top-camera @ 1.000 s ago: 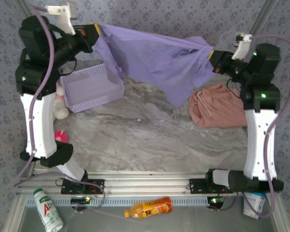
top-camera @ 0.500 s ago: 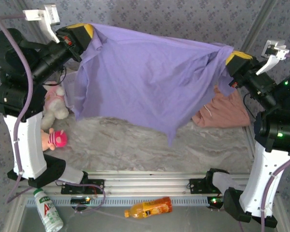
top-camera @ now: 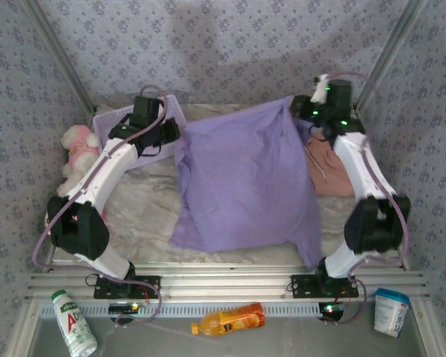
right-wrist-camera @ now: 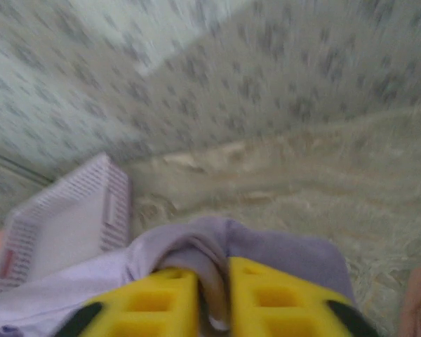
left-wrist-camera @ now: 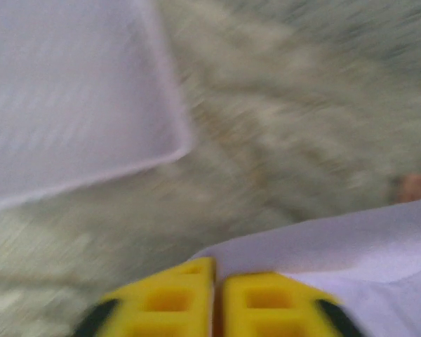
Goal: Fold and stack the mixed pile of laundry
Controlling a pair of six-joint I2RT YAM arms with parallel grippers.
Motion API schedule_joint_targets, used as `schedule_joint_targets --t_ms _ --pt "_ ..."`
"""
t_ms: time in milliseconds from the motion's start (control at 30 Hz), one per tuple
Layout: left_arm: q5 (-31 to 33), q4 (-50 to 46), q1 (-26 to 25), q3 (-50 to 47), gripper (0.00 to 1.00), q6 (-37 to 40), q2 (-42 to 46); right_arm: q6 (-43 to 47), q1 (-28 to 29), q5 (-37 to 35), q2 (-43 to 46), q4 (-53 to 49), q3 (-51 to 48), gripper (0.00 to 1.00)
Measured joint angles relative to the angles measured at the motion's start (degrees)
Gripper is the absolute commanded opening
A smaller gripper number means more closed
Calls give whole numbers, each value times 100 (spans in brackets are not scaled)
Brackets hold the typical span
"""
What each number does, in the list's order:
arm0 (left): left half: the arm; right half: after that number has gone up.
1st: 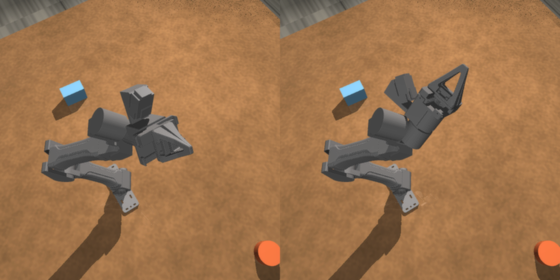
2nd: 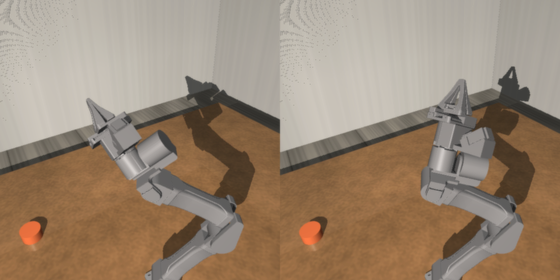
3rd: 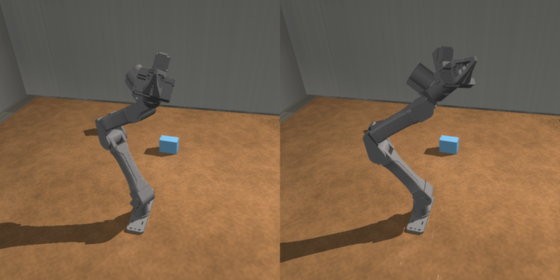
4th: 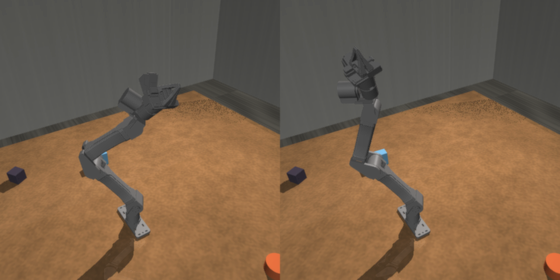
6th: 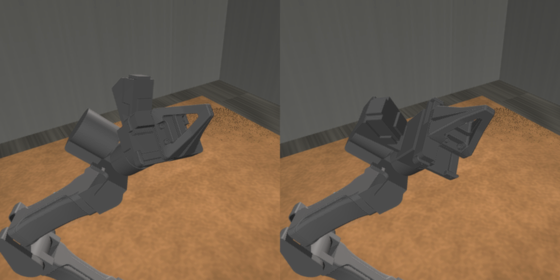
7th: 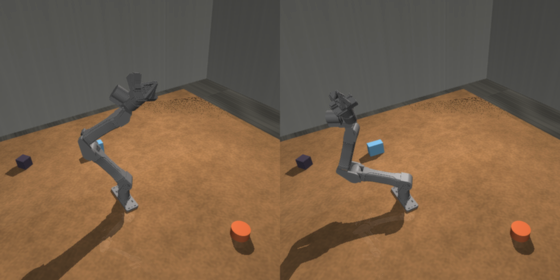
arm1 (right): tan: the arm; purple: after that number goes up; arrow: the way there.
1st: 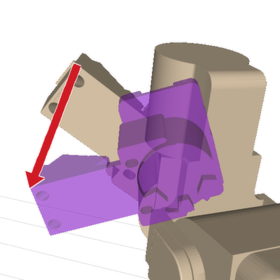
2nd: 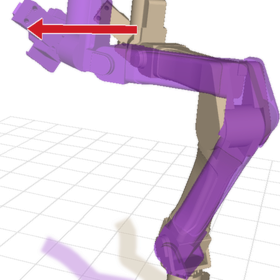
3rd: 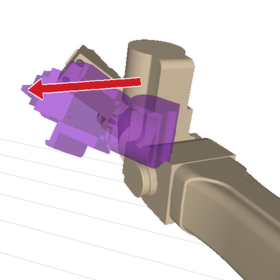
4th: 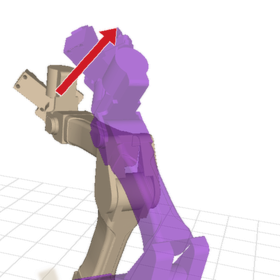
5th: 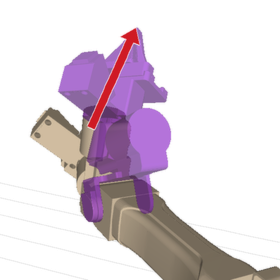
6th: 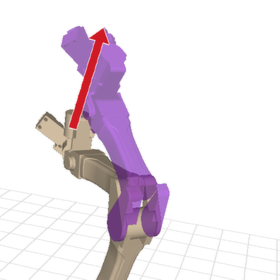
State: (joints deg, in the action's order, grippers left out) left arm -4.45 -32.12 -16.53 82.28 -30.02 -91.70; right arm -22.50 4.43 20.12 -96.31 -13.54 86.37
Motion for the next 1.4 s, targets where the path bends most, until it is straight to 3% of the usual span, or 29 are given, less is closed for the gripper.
schedule_joint_targets --t_ms 33,133,233,367,533,667,767,867,900,1067,1267,1400 --pt "133 -133 94 -72 100 -31 -59 -9 79 2 -341 -72 157 73" --pt "643 -562 389 -118 100 -76 -214 -2 177 24 -1329 -173 752 85" --pt "885 -719 470 -256 100 -68 -131 -15 177 -7 -1526 -332 807 85" --pt "595 -686 376 -643 97 -59 227 11 173 -136 -1252 -426 704 84" --pt "-48 -260 -94 -1231 73 -227 643 160 190 -420 -400 -686 -44 81" --pt "-533 273 -671 -1685 39 -472 496 249 201 -710 245 -1182 -684 80" --pt "-763 680 -1001 -1864 36 -656 37 267 201 -914 603 -1543 -1172 79" --pt "-822 931 -1189 -1937 16 -872 -525 267 188 -1104 820 -1816 -1617 78" --pt "-800 962 -1202 -1956 13 -911 -699 267 173 -1145 879 -1847 -1786 78" --pt "-492 807 -940 -2258 12 -1043 -981 201 -111 -1180 1043 -2020 -2439 73" --pt "31 535 -382 -2918 8 -975 -409 146 -131 -1272 1152 -1989 -2658 57" --pt "400 160 232 -3158 17 -813 -105 133 179 -1394 1132 -1902 -2765 53"
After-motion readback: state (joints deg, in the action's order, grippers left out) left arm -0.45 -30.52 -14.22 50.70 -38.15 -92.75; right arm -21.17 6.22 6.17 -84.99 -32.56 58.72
